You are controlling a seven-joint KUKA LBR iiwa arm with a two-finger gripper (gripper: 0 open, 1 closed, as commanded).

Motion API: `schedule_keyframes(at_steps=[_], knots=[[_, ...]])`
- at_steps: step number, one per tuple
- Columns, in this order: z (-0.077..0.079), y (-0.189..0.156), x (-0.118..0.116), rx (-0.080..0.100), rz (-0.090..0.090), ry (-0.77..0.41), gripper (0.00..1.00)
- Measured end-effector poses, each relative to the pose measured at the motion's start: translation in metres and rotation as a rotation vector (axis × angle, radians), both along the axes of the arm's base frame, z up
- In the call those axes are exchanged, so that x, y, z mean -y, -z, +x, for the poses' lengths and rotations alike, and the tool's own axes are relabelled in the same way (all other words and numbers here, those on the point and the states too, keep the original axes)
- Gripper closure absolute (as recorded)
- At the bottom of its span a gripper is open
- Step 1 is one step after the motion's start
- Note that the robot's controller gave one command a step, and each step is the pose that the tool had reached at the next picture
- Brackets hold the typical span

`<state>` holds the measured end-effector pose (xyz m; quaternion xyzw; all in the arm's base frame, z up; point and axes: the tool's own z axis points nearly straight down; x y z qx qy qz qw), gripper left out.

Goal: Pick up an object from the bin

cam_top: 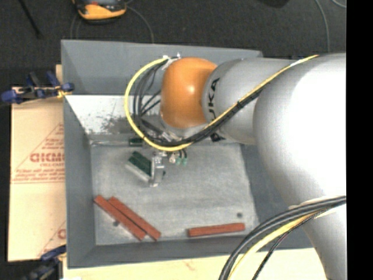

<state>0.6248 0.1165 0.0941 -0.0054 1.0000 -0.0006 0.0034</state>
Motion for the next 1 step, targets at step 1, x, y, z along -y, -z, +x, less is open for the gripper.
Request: schedule_keyframes(at_steps=[1], knots=[[-0.017, 0.0225, 0.0038, -0.001, 0.0, -0.173, 1.0]])
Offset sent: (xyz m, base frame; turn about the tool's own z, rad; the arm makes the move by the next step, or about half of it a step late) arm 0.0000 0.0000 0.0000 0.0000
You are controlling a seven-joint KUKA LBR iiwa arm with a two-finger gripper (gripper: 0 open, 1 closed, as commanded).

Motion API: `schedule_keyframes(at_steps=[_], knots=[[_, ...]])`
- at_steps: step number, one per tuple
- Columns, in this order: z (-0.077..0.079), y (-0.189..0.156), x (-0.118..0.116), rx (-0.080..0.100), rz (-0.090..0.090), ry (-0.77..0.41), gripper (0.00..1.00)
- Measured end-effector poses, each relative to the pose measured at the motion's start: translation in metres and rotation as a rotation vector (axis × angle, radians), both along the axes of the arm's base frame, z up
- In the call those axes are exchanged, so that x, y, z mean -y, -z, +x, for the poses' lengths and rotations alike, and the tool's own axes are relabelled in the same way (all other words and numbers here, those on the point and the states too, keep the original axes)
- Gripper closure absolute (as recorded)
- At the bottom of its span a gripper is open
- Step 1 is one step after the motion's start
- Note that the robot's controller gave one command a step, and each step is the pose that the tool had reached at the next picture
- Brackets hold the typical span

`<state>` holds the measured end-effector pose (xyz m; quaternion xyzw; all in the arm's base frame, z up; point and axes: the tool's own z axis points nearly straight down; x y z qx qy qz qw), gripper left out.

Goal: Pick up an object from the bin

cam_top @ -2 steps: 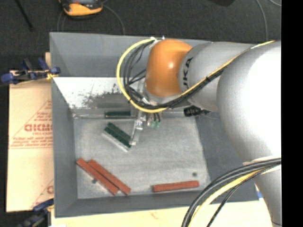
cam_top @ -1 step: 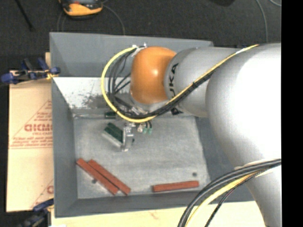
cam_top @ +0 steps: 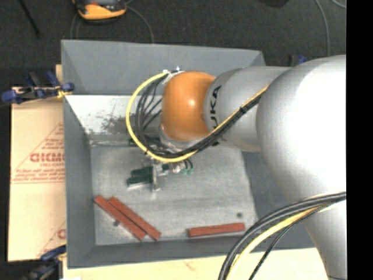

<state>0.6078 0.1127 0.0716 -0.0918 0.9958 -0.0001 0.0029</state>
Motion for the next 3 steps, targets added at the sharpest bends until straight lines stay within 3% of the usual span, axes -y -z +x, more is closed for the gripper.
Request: schedule_keyframes(at_steps=[1, 2, 3], knots=[[0.0, 0.0, 0.0, 0.0, 0.0, 0.0, 1.0], [0.004, -0.126, -0.015, -0.001, 0.0, 0.004, 1.0], [0.004, -0.126, -0.015, -0.002, 0.0, 0.004, 1.0]])
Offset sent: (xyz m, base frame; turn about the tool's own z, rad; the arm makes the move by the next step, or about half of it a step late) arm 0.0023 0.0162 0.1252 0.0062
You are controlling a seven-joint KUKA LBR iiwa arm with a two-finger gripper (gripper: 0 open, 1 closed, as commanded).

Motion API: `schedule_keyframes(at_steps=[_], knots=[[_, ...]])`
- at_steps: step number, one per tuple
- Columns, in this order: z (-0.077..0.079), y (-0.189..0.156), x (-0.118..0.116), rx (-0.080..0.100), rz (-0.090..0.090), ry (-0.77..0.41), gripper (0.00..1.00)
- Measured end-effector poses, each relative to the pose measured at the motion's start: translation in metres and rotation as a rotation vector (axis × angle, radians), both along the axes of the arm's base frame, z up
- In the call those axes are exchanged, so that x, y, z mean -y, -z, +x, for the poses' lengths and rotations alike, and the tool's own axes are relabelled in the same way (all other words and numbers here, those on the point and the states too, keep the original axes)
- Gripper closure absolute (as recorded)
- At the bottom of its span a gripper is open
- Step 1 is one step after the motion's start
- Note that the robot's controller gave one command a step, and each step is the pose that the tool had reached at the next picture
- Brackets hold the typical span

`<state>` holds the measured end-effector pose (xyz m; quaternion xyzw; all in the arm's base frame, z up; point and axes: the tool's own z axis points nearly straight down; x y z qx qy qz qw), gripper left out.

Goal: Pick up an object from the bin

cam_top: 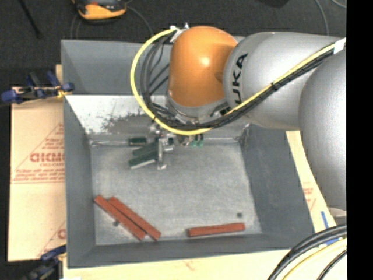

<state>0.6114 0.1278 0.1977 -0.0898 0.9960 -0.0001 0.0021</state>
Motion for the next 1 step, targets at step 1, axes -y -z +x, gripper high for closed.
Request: schedule_keyframes(at_steps=[1], knots=[[0.0013, -0.0332, 0.0214, -0.004, 0.0, -0.096, 1.0]])
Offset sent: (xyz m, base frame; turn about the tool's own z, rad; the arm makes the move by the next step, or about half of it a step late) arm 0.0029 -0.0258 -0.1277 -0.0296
